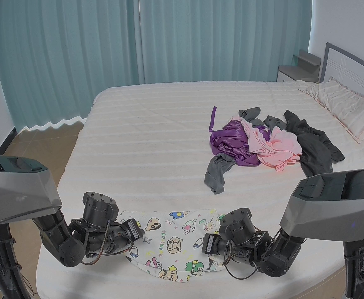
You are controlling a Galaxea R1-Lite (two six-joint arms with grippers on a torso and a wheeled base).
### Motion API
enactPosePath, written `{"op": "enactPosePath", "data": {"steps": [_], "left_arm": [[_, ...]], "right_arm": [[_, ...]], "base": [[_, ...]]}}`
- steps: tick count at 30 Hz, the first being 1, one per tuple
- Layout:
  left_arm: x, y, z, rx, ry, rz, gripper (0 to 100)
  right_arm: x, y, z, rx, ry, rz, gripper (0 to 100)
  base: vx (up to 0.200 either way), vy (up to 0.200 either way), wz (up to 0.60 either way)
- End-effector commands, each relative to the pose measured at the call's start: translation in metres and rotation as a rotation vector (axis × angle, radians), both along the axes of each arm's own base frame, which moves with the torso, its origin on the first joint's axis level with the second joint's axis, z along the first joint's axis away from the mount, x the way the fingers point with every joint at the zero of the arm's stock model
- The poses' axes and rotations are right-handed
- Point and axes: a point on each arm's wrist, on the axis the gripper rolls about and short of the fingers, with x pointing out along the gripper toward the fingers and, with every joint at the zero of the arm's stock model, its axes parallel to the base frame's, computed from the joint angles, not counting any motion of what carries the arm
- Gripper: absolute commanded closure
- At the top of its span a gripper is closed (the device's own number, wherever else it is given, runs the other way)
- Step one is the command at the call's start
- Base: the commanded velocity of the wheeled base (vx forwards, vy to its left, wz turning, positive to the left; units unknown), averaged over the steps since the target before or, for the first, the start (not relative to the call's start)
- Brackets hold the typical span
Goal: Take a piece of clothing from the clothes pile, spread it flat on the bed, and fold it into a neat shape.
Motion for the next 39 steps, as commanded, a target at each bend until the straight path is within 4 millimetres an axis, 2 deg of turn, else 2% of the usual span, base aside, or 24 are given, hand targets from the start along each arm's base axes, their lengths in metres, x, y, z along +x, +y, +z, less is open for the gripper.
{"op": "enactPosePath", "data": {"steps": [1, 35, 39], "left_arm": [[-0.0027, -0.0021, -0.0001, 0.005, 0.001, -0.006, 100], [-0.0036, -0.0083, -0.0006, -0.008, 0.004, 0.003, 100], [-0.0036, -0.0083, -0.0006, -0.008, 0.004, 0.003, 100]], "right_arm": [[-0.0005, -0.0008, 0.0034, 0.005, -0.005, 0.0, 100], [-0.0016, -0.0084, 0.0076, -0.002, -0.004, -0.012, 100], [-0.001, -0.0093, 0.0064, -0.009, -0.003, -0.012, 100]], "base": [[0.0, -0.2, 0.0], [0.0, -0.2, 0.0], [0.0, 0.0, 0.0]]}}
